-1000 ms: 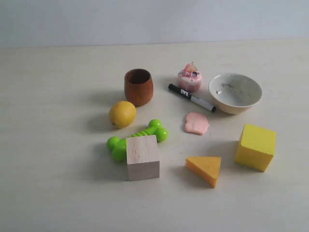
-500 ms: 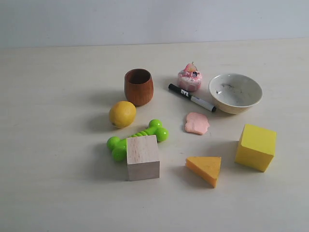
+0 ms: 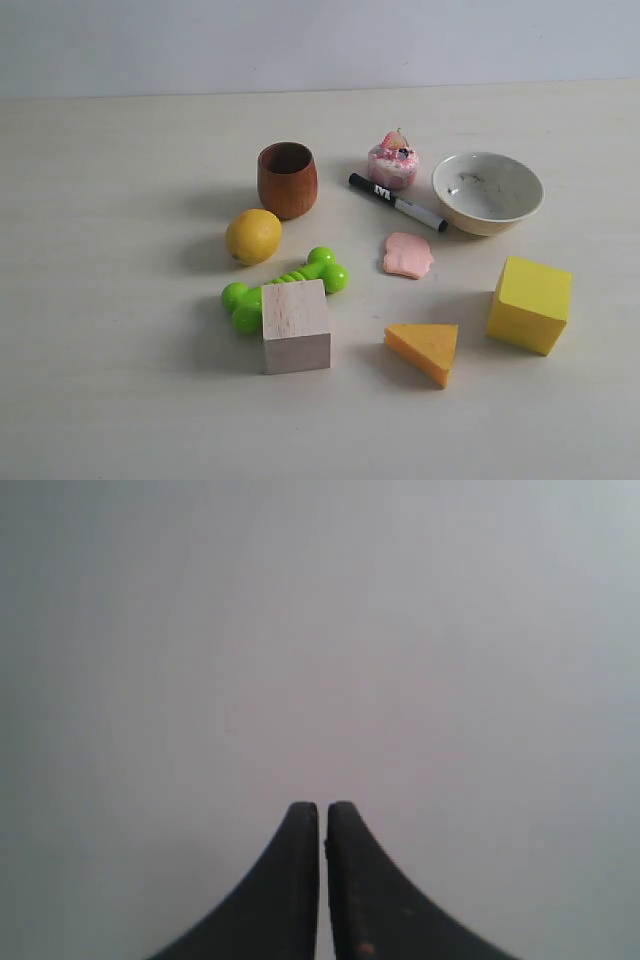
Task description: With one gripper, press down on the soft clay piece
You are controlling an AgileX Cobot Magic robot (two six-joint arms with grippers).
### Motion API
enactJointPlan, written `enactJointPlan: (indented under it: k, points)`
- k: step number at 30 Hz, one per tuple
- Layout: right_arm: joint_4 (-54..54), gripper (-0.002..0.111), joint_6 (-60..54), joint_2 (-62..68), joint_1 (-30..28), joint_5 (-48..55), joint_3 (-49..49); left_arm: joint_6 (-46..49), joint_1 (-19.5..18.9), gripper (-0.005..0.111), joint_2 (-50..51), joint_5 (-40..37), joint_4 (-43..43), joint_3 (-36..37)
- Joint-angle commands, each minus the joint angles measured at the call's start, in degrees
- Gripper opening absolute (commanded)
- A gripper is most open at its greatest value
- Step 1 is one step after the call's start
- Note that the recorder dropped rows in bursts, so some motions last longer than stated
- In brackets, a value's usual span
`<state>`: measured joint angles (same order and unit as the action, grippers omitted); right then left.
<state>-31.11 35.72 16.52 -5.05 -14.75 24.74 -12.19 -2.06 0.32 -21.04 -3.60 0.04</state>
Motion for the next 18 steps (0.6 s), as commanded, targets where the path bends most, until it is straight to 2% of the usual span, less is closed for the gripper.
enactJointPlan:
  k: [1,4,10,13,18]
  points:
    - [-33.5,0.005,26.4,10.4,-0.3,-8.8,6.3,-0.1,0.3,0.000,-0.3,0.4,-0.1,0.0]
    - [-49.7,0.005,41.2,18.8,-0.3,-16.5,10.0,-0.1,0.3,0.000,-0.3,0.4,-0.1,0.0]
    - [-67.5,0.005,63.3,32.9,0.4,-19.7,15.5,-0.1,0.3,0.000,-0.3,0.4,-0.1,0.0]
    - [-68.8,0.005,68.6,38.6,4.4,-20.0,17.4,-0.1,0.3,0.000,-0.3,0.4,-0.1,0.0]
    - [-68.8,0.005,70.9,46.8,11.5,-19.6,18.0,-0.1,0.3,0.000,-0.3,0.4,-0.1,0.0]
